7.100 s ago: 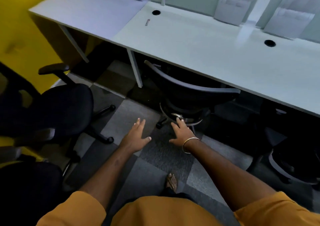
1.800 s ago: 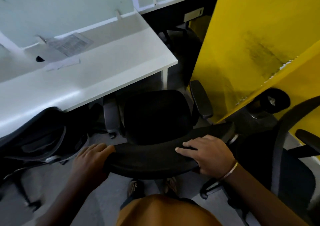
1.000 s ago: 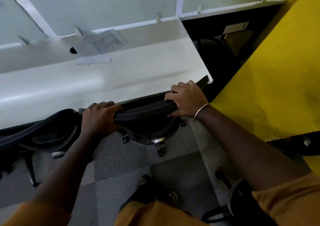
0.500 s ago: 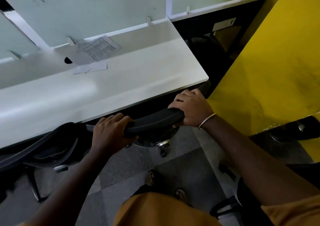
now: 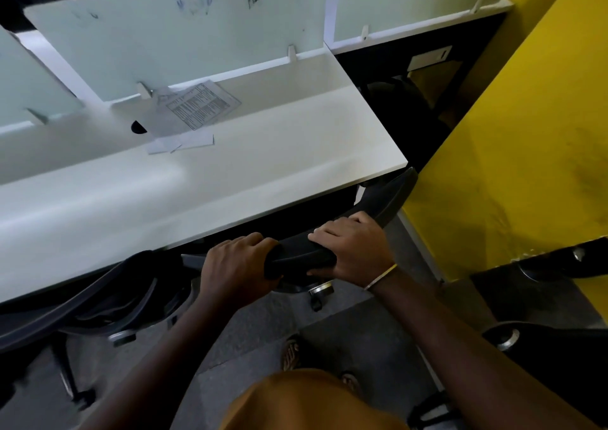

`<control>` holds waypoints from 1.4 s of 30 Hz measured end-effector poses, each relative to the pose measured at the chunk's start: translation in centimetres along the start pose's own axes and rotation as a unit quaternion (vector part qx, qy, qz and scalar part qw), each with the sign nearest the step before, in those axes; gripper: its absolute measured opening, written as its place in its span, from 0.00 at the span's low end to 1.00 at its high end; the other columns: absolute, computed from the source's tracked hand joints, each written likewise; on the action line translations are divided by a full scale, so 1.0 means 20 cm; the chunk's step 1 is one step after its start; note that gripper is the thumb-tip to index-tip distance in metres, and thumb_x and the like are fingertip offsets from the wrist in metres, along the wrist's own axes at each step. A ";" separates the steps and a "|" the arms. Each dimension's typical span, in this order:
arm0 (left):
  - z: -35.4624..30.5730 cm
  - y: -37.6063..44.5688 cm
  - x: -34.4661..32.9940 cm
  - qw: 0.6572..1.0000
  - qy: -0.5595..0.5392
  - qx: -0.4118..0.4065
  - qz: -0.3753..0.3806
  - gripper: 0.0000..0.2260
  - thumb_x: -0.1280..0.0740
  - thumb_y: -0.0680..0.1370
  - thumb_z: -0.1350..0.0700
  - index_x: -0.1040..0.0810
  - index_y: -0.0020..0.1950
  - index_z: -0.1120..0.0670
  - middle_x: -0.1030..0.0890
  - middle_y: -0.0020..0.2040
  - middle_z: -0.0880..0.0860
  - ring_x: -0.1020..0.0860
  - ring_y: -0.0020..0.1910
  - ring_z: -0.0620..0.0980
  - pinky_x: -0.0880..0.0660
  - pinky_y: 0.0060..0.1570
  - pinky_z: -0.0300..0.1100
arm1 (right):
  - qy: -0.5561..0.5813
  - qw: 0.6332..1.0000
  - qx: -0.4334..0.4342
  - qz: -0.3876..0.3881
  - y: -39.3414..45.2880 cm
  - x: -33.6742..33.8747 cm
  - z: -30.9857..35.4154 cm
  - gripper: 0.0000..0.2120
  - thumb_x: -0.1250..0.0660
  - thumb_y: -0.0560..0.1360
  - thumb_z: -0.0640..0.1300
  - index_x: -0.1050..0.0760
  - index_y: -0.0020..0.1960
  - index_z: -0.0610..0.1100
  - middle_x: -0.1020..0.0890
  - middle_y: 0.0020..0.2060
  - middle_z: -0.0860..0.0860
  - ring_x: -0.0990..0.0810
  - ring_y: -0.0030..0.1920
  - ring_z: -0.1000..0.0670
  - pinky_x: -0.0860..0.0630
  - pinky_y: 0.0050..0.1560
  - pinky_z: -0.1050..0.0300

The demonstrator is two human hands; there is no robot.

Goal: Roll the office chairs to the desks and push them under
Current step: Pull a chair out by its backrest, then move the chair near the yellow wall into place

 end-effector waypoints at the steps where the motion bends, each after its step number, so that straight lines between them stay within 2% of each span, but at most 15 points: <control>1: 0.01 0.00 0.00 1.000 -0.006 -0.003 -0.006 0.25 0.32 0.67 0.32 0.20 0.62 0.39 0.18 0.50 0.42 0.17 0.48 0.46 0.28 0.39 0.42 | 0.001 1.000 0.013 -0.022 0.00 0.01 -0.01 0.27 0.33 0.73 0.72 0.18 0.55 0.49 0.16 0.50 0.54 0.18 0.47 0.48 0.30 0.49 0.50; 6: 0.05 0.06 0.01 0.999 -0.024 -0.018 -0.029 0.25 0.32 0.67 0.31 0.19 0.61 0.40 0.18 0.50 0.42 0.18 0.49 0.47 0.26 0.39 0.42 | -0.010 0.996 0.031 -0.083 0.06 0.01 -0.04 0.28 0.33 0.75 0.72 0.20 0.45 0.46 0.18 0.43 0.50 0.19 0.41 0.45 0.28 0.44 0.50; 12: 0.01 0.00 0.01 0.995 -0.048 -0.051 -0.071 0.25 0.34 0.71 0.31 0.20 0.63 0.41 0.18 0.52 0.42 0.18 0.49 0.48 0.25 0.43 0.44 | -0.017 0.998 0.005 -0.057 0.01 0.03 -0.03 0.29 0.34 0.75 0.73 0.20 0.48 0.46 0.19 0.45 0.50 0.20 0.44 0.45 0.29 0.45 0.49; 15: -0.02 -0.05 -0.01 0.992 -0.061 -0.066 -0.086 0.25 0.32 0.72 0.31 0.20 0.65 0.41 0.18 0.55 0.42 0.19 0.52 0.48 0.25 0.46 0.45 | -0.014 0.999 -0.038 -0.036 -0.05 0.05 -0.01 0.30 0.34 0.74 0.74 0.19 0.52 0.47 0.17 0.51 0.51 0.19 0.51 0.45 0.27 0.51 0.47; 17: -0.04 -0.07 0.01 0.988 -0.089 -0.073 -0.101 0.24 0.30 0.74 0.31 0.19 0.65 0.42 0.18 0.57 0.42 0.19 0.53 0.48 0.25 0.47 0.45 | 0.002 0.996 -0.086 -0.037 -0.11 0.05 0.00 0.30 0.31 0.72 0.73 0.18 0.57 0.49 0.18 0.58 0.52 0.20 0.63 0.46 0.28 0.62 0.44; 20: -0.09 -0.11 0.05 0.976 -0.167 -0.072 -0.117 0.25 0.29 0.74 0.34 0.22 0.69 0.42 0.19 0.60 0.39 0.20 0.57 0.44 0.27 0.54 0.46 | 0.030 0.986 -0.156 -0.046 -0.22 0.06 0.05 0.29 0.28 0.75 0.66 0.21 0.68 0.48 0.25 0.73 0.51 0.35 0.79 0.46 0.37 0.76 0.41; 22: -0.14 -0.13 0.09 0.955 -0.264 -0.062 -0.124 0.27 0.28 0.75 0.39 0.25 0.72 0.45 0.20 0.62 0.38 0.23 0.61 0.41 0.30 0.60 0.45 | 0.059 0.978 -0.189 -0.066 -0.30 0.09 0.10 0.28 0.26 0.77 0.52 0.27 0.75 0.47 0.33 0.79 0.48 0.42 0.82 0.45 0.41 0.79 0.40; 24: -0.22 -0.16 0.11 0.920 -0.361 -0.066 -0.137 0.26 0.27 0.75 0.45 0.25 0.72 0.49 0.21 0.64 0.41 0.24 0.64 0.43 0.30 0.63 0.45 | 0.092 0.969 -0.219 -0.074 -0.40 0.12 0.12 0.33 0.27 0.75 0.40 0.32 0.79 0.46 0.38 0.81 0.47 0.45 0.83 0.44 0.41 0.79 0.38; 25: -0.28 -0.17 0.12 0.908 -0.385 -0.083 -0.142 0.25 0.26 0.76 0.48 0.24 0.71 0.52 0.22 0.64 0.44 0.25 0.65 0.45 0.29 0.64 0.45 | 0.097 0.964 -0.235 -0.075 -0.48 0.14 0.11 0.35 0.28 0.74 0.37 0.33 0.80 0.46 0.39 0.82 0.47 0.45 0.83 0.43 0.40 0.79 0.36; 28: -0.50 -0.20 0.14 0.895 -0.384 -0.168 -0.151 0.23 0.26 0.77 0.54 0.23 0.70 0.56 0.24 0.66 0.49 0.26 0.66 0.49 0.27 0.64 0.47 | 0.054 0.952 -0.291 -0.074 -0.74 0.25 0.01 0.36 0.29 0.75 0.36 0.36 0.81 0.46 0.41 0.82 0.46 0.45 0.83 0.42 0.40 0.77 0.34; 30: -0.65 -0.19 0.10 0.894 -0.372 -0.215 -0.128 0.21 0.27 0.78 0.54 0.23 0.70 0.55 0.25 0.66 0.49 0.26 0.65 0.49 0.26 0.63 0.49 | -0.008 0.941 -0.331 -0.062 -0.92 0.37 -0.07 0.35 0.29 0.77 0.39 0.36 0.81 0.47 0.42 0.83 0.46 0.46 0.83 0.42 0.40 0.78 0.35; 34: -0.92 -0.14 -0.02 0.899 -0.355 -0.256 -0.015 0.18 0.30 0.80 0.50 0.24 0.71 0.48 0.26 0.66 0.43 0.26 0.65 0.45 0.24 0.61 0.50 | -0.117 0.884 -0.446 -0.070 -1.26 0.71 -0.25 0.31 0.32 0.77 0.47 0.33 0.79 0.49 0.40 0.82 0.45 0.46 0.83 0.40 0.40 0.77 0.36; 36: -1.05 -0.12 -0.07 0.894 -0.345 -0.284 0.037 0.17 0.32 0.81 0.48 0.24 0.70 0.45 0.26 0.65 0.40 0.25 0.63 0.42 0.24 0.60 0.46 | -0.162 0.824 -0.539 -0.063 -1.49 0.86 -0.33 0.32 0.33 0.76 0.51 0.34 0.79 0.50 0.41 0.82 0.44 0.47 0.82 0.38 0.42 0.77 0.36; 39: -1.25 -0.08 -0.12 0.876 -0.341 -0.326 0.106 0.15 0.32 0.81 0.47 0.22 0.67 0.44 0.24 0.60 0.37 0.23 0.60 0.38 0.24 0.57 0.38 | -0.169 0.737 -0.654 -0.034 -1.84 0.98 -0.39 0.38 0.28 0.74 0.54 0.38 0.81 0.49 0.42 0.81 0.40 0.46 0.82 0.36 0.43 0.77 0.34; 42: -1.46 -0.05 -0.17 0.858 -0.328 -0.361 0.157 0.14 0.31 0.80 0.47 0.20 0.65 0.44 0.22 0.58 0.36 0.23 0.59 0.35 0.25 0.56 0.32 | -0.129 0.661 -0.739 0.017 -2.15 1.01 -0.43 0.47 0.24 0.72 0.55 0.46 0.83 0.47 0.41 0.80 0.37 0.40 0.79 0.33 0.37 0.74 0.32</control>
Point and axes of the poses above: each hand's wrist, its own y-axis towards the middle knuckle, its own x-axis out of the back of the hand, z = x × y, the point moved 7 cm from there along y, towards the middle knuckle
